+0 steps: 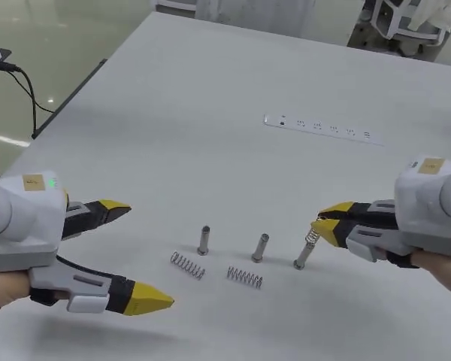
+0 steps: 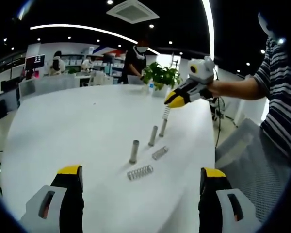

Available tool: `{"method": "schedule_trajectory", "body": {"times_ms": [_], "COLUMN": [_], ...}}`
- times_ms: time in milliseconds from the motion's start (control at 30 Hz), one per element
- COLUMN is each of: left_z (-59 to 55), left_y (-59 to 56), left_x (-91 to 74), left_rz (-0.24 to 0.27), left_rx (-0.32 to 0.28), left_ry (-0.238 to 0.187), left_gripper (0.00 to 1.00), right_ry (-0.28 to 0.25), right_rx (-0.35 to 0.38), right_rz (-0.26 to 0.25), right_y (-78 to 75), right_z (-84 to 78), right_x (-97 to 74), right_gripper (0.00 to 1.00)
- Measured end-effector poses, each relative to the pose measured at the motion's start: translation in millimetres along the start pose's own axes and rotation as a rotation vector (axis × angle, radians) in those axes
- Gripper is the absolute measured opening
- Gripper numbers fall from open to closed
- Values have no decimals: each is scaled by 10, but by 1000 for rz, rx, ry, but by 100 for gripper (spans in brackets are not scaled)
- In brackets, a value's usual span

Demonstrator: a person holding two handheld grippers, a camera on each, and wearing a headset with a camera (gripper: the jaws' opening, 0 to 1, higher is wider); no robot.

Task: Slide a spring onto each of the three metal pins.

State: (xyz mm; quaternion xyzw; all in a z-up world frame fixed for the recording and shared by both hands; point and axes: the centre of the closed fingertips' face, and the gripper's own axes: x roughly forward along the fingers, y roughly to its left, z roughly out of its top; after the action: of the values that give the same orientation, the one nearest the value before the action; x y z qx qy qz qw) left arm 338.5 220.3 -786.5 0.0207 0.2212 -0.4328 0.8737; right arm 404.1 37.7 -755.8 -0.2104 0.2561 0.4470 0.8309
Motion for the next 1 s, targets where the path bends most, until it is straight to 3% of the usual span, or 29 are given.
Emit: {"method": "schedule_trajectory", "body": {"times_ms": [800, 1000], "left_z": [-37, -33], "left_y": [-24, -44], "left_x": [-10, -12], "left_rz": [-3, -9], "left_rx": [-13, -13], "left_ry": [5, 10], "left_gripper": [97, 97], "right_ry": [26, 66], "right_rx": [-5, 2], "right_rz": [9, 18], "right_y": [36, 59], "right_z": [-86, -287], "right_x": [39, 211], "right_gripper": [7, 7]}}
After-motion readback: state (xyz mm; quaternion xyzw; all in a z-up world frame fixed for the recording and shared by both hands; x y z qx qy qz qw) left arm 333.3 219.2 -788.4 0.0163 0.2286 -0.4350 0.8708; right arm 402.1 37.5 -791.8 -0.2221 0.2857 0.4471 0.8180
